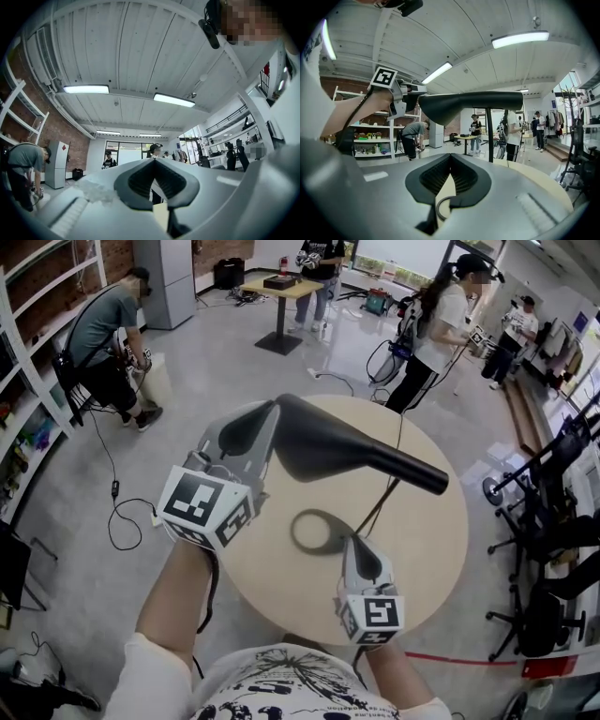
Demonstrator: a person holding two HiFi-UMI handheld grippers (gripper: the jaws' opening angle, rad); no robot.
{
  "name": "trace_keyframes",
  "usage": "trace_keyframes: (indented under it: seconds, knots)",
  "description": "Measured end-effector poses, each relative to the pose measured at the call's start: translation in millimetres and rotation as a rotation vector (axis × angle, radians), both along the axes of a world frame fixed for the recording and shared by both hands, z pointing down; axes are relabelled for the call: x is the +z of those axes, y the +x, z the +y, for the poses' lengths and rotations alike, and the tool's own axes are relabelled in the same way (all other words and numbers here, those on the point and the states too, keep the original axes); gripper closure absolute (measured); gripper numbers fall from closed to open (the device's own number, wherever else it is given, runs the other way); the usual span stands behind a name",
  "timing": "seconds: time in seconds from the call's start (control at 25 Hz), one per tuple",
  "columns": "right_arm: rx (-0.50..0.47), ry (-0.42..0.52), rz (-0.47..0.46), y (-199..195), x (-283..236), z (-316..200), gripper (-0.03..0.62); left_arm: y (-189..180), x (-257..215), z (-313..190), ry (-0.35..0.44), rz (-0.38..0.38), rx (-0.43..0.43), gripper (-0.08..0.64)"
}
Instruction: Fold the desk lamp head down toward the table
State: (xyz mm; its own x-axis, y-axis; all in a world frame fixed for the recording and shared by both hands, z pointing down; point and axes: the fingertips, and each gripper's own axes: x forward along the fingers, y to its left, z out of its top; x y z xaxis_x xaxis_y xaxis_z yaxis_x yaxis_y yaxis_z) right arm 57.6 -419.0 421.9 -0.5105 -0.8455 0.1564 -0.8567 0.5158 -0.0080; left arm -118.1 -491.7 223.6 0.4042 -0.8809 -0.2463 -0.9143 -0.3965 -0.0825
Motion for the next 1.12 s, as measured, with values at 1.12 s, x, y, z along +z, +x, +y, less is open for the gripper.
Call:
trace_keyframes:
  seconds: [1.12]
  knots:
    - [0.042, -0.057, 0.059, 4, 29, -7, 0.583, 23, 140, -9, -0.237, -0.055, 0.024, 0.554]
